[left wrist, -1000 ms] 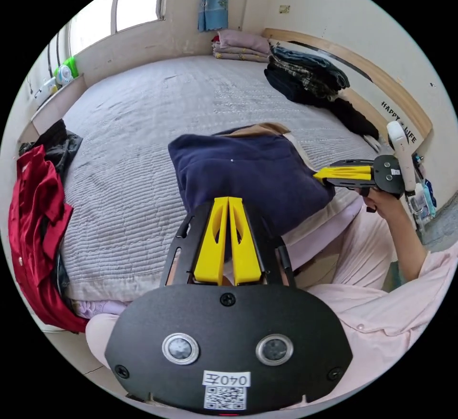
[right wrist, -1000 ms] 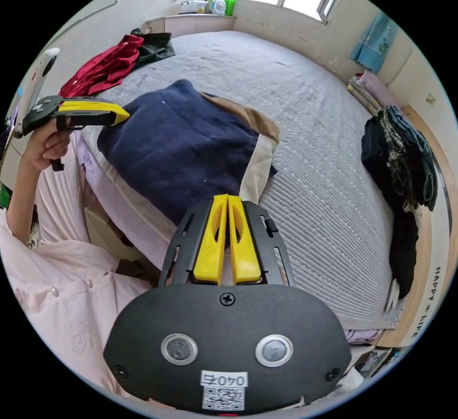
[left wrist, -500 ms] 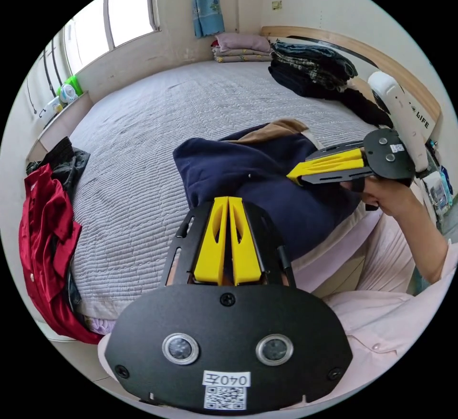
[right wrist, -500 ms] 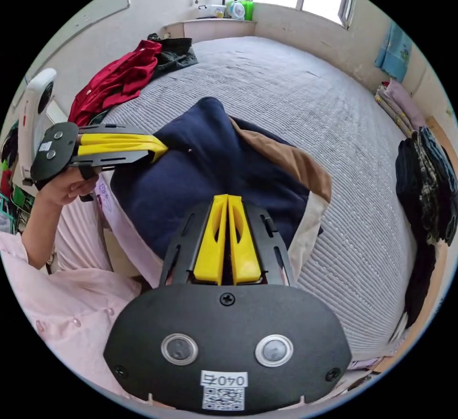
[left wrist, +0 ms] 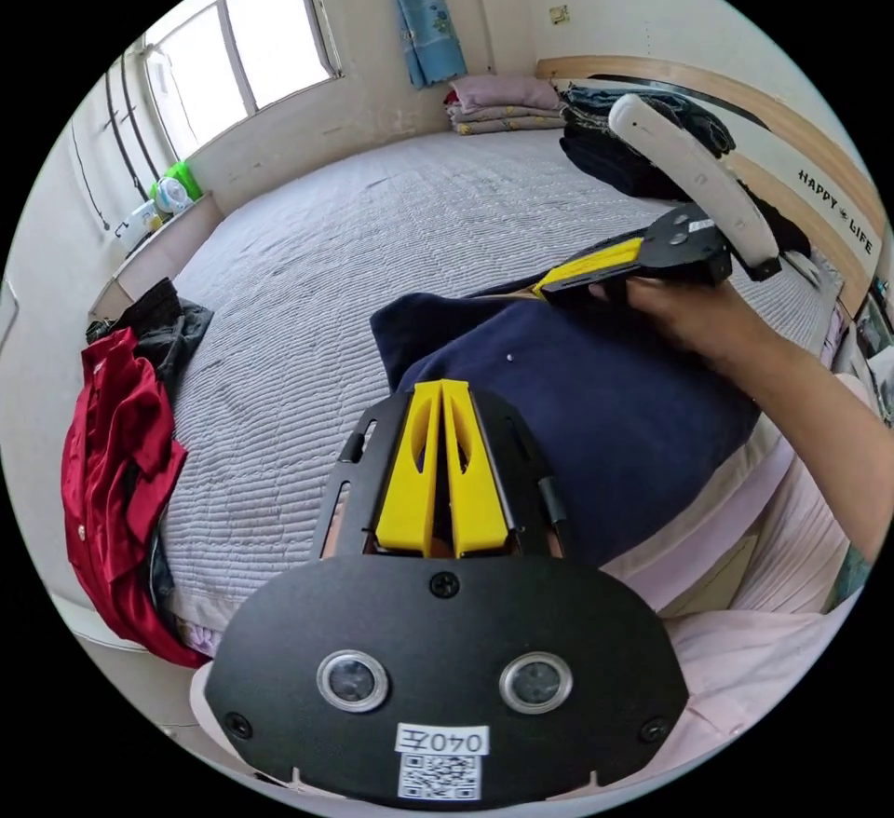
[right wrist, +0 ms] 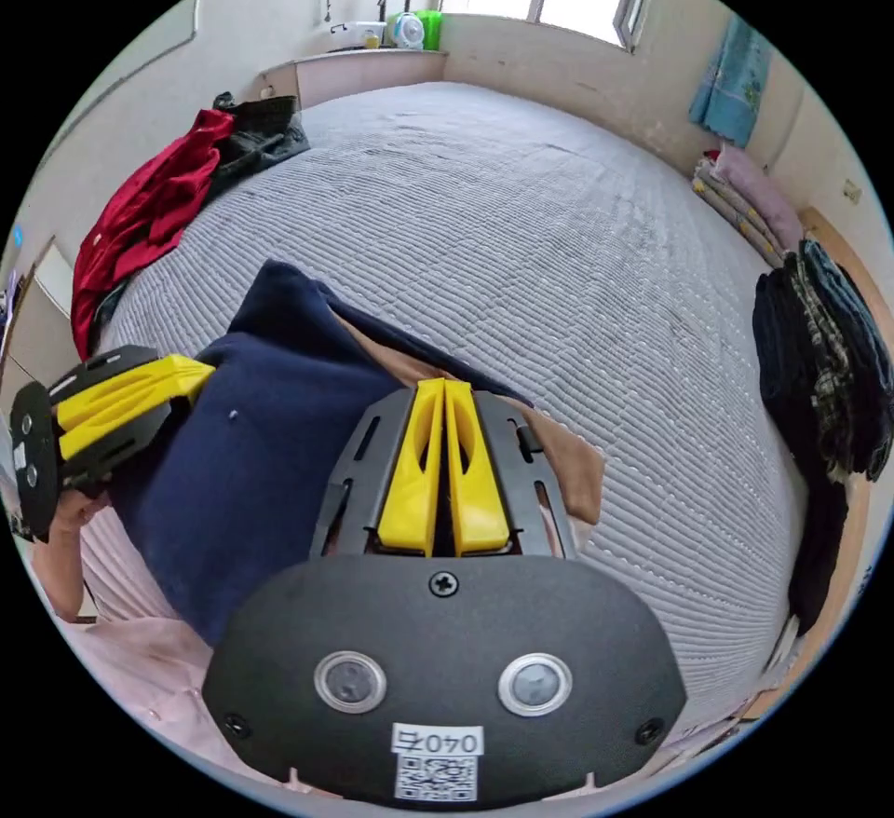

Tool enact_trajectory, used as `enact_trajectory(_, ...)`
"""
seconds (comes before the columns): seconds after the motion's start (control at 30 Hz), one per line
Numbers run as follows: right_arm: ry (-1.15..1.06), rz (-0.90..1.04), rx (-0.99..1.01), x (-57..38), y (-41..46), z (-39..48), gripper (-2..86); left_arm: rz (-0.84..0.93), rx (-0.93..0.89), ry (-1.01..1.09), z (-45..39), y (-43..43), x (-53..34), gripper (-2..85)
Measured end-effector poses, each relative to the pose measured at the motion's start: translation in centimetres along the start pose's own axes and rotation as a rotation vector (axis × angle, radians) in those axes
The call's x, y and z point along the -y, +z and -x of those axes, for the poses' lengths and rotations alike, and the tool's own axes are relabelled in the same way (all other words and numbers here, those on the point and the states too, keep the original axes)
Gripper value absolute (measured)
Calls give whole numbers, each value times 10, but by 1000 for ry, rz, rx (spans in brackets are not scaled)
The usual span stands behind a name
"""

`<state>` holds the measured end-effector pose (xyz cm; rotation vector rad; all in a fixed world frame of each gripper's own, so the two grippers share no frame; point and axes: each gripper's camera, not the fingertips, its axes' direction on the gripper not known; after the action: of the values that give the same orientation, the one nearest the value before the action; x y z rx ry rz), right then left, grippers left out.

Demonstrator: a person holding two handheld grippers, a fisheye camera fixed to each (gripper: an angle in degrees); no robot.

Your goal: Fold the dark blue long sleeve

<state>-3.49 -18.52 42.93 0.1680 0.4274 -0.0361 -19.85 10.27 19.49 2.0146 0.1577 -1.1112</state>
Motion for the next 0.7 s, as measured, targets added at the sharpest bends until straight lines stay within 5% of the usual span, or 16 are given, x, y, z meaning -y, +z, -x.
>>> enact_trajectory(0.2, 134, -3, 318, -5, -27, -52, -8, 37, -192, -94, 36, -13, 7, -9)
enact_trajectory(0.37, 104, -147, 162, -76, -102, -63, 53, 24, -148, -243, 71, -55, -17, -9)
enact_trajectory(0.53, 180, -117, 245, -122, -107, -67, 113, 43, -229, -306, 71, -60, -28, -10)
enact_trajectory(0.7, 268, -93, 288, -139, -91, -70, 99, -28, -491, -368, 63, -58, -23, -5)
